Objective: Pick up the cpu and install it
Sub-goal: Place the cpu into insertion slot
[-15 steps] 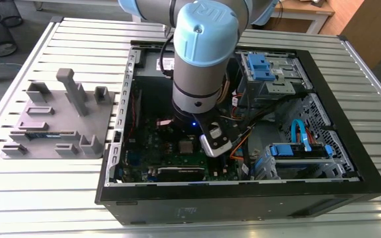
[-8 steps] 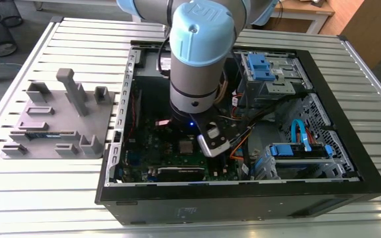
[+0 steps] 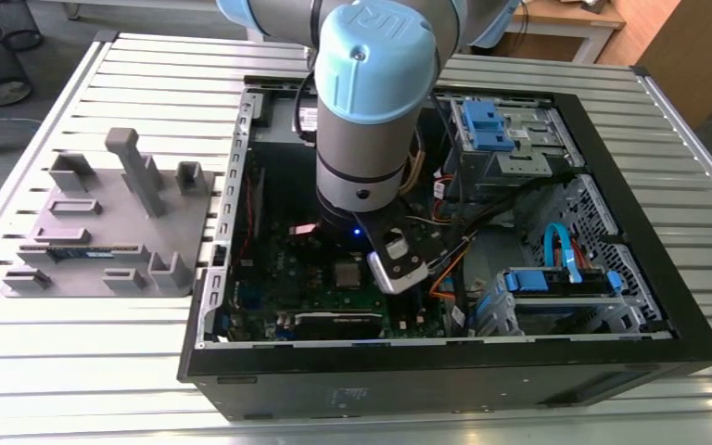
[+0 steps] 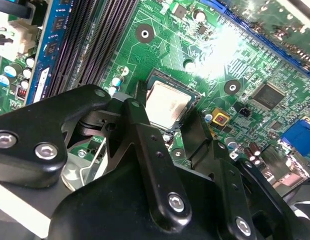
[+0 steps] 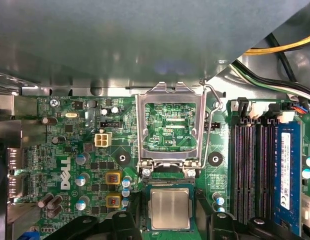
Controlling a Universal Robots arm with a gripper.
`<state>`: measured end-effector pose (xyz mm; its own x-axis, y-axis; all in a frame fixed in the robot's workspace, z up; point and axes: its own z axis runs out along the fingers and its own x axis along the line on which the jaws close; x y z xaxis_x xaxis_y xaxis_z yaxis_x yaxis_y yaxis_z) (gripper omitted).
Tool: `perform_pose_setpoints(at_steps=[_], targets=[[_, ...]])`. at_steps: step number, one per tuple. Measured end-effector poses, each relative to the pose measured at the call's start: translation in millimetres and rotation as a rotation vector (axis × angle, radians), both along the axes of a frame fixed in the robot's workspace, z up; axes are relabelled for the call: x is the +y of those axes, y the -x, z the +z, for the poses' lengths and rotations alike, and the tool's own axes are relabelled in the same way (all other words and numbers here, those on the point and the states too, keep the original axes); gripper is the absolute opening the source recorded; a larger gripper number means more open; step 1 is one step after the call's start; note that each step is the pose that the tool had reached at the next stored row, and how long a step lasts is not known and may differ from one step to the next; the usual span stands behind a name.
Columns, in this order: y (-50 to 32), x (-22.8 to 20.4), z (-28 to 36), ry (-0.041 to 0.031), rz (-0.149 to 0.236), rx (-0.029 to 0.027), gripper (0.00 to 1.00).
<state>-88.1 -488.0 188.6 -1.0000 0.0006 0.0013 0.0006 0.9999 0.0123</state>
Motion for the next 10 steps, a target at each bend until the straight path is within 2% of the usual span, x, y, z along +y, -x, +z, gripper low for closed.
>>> perform_pose_setpoints(at_steps=[10], targets=[[-0.1,-0.3,0.0,0.0008,-0.006,-0.0004,0.53]])
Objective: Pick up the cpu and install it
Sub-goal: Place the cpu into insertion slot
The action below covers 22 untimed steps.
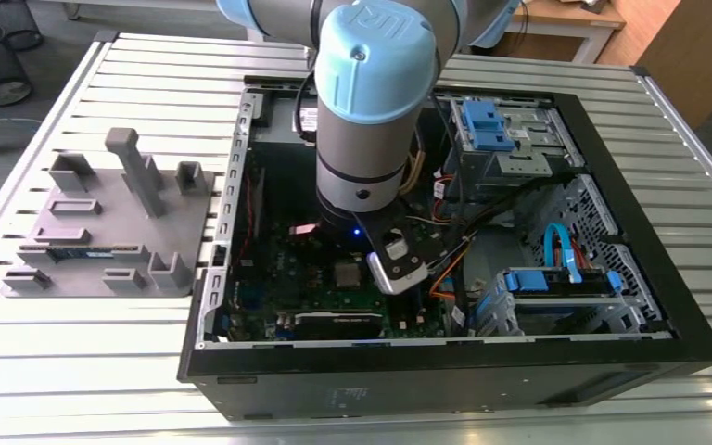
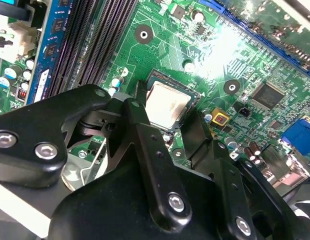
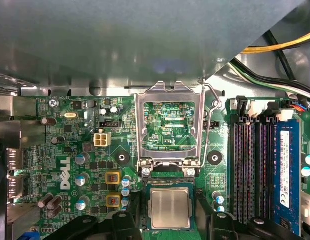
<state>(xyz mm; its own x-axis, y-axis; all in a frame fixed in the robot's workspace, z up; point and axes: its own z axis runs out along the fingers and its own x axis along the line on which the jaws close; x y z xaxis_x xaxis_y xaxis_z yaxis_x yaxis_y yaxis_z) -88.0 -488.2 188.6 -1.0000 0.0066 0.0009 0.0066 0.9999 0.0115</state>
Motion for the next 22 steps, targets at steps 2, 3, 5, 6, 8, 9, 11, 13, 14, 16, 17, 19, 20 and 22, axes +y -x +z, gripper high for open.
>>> perform_pose_setpoints(at_steps=[2,3,5,6,8,9,11,13,14,16,17,19,20,22], targets=[[0.0,0.0,0.1,0.0001,0.000,0.0005,0.52],[0.0,0.0,0.0,0.0001,0.000,0.0004,0.49],[0.1,0.0,0.0,0.0001,0.000,0.0004,0.48],[0.1,0.0,0.0,0.0002,0.000,0.0004,0.48],[0.1,0.0,0.1,0.0002,0.000,0.0004,0.48],[0.1,0.0,0.0,0.0002,0.000,0.0004,0.48],[0.1,0.0,0.0,0.0002,0.000,0.0004,0.48],[0.1,0.0,0.3,0.0001,0.000,0.0004,0.48],[0.1,0.0,1.0,-0.0002,0.000,0.0003,0.48],[0.1,0.0,3.2,0.0003,0.000,0.0005,0.48],[0.1,0.0,3.5,0.0002,0.000,0.0004,0.48],[0.0,0.0,3.5,0.0001,0.000,0.0003,0.48],[0.0,0.0,3.5,0.0001,0.000,0.0003,0.48],[0.0,0.0,3.6,0.0002,0.000,0.0004,0.48]])
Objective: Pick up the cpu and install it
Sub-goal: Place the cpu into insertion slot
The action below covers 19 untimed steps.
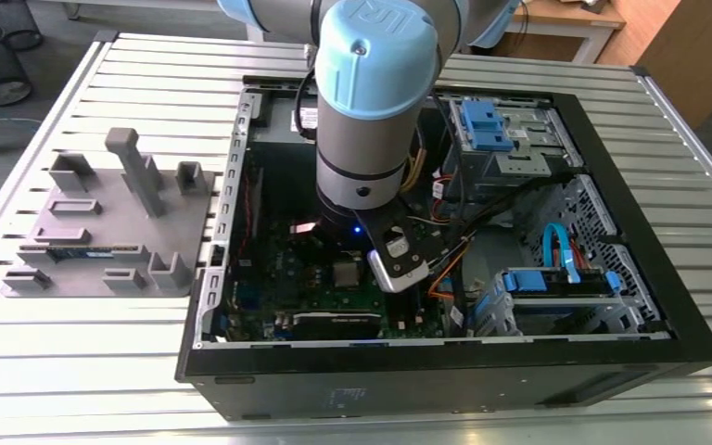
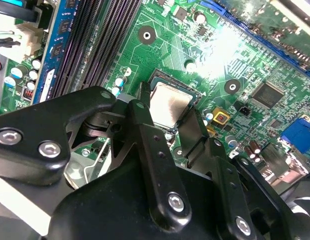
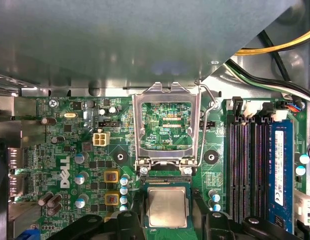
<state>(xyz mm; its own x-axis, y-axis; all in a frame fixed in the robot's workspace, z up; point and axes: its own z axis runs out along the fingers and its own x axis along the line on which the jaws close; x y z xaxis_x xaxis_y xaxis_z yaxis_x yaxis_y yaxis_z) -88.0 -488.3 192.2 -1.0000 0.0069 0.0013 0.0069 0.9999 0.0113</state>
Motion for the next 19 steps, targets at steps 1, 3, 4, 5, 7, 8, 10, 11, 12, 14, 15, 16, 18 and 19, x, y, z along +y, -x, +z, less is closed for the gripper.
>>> perform_pose_setpoints(at_steps=[1,3,4,5,7,8,10,11,12,14,15,16,18,19], targets=[[0.0,0.0,0.0,0.0000,0.000,0.0000,0.48],[0.0,0.0,0.0,0.0000,0.000,0.0000,0.48],[0.0,0.0,0.0,0.0001,0.000,0.0000,0.48],[-0.2,0.0,0.0,0.0000,0.000,-0.0004,0.48],[-0.1,0.0,0.0,0.0001,0.000,0.0001,0.47],[-0.1,0.0,0.0,0.0001,0.000,0.0001,0.46],[0.0,0.0,0.0,0.0001,0.000,0.0000,0.46],[0.0,0.0,0.0,0.0001,0.000,0.0000,0.46],[-0.1,0.0,0.0,0.0001,0.000,-0.0002,0.46],[0.0,0.0,0.1,0.0002,0.000,0.0001,0.43],[0.0,0.0,0.1,0.0002,0.000,0.0001,0.43],[0.0,0.0,0.1,0.0001,0.000,0.0001,0.43],[0.0,0.0,0.0,0.0001,0.000,0.0000,0.43],[0.0,0.0,0.0,0.0001,0.000,0.0000,0.43]])
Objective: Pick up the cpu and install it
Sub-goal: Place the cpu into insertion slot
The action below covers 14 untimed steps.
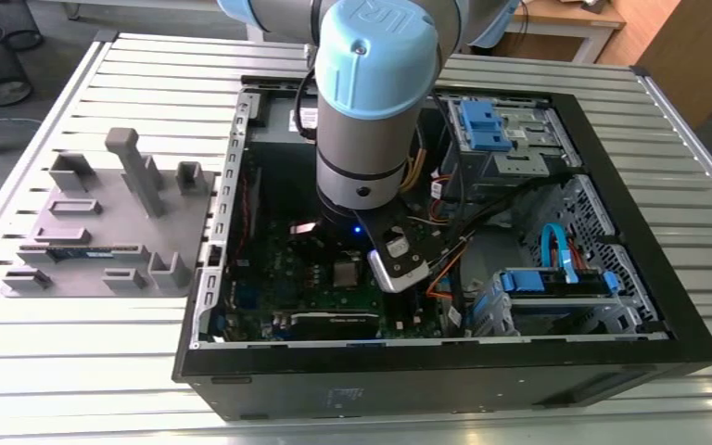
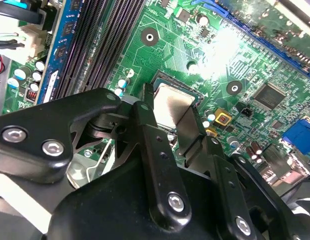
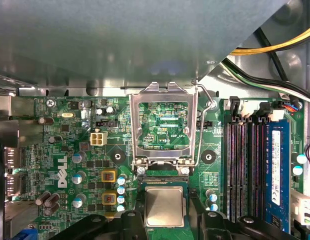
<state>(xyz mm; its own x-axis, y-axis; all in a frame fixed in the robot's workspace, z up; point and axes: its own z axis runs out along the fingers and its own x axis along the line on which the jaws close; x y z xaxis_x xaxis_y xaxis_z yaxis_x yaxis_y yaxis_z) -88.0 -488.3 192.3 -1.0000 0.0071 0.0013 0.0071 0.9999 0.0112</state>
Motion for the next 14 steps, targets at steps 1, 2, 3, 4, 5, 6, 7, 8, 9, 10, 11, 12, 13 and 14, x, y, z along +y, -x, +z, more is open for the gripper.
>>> perform_pose_setpoints(at_steps=[1,2,3,4,5,6,7,8,9,10,11,12,13,14], targets=[[0.0,0.0,0.2,-0.0001,0.000,-0.0001,0.43],[0.0,0.0,0.9,0.0000,0.000,0.0000,0.43],[0.0,0.0,1.8,0.0000,0.000,0.0000,0.43],[0.0,0.0,2.6,0.0002,0.000,0.0001,0.43],[0.0,0.0,3.1,0.0001,0.000,0.0000,0.43],[0.0,0.0,3.2,-0.0001,0.000,-0.0001,0.43],[0.0,0.0,3.2,-0.0002,0.000,-0.0001,0.43],[0.0,0.0,3.2,-0.0002,0.000,-0.0001,0.43],[0.0,0.0,3.3,-0.0001,0.000,-0.0001,0.43],[0.0,0.0,3.4,0.0000,0.000,0.0000,0.43],[0.0,-0.1,4.2,0.0005,0.000,0.0003,0.43],[0.1,-0.1,5.4,0.0005,0.000,0.0003,0.43],[0.1,-0.1,6.6,0.0003,0.000,0.0003,0.43],[0.1,0.0,7.8,0.0001,0.000,0.0001,0.43]])
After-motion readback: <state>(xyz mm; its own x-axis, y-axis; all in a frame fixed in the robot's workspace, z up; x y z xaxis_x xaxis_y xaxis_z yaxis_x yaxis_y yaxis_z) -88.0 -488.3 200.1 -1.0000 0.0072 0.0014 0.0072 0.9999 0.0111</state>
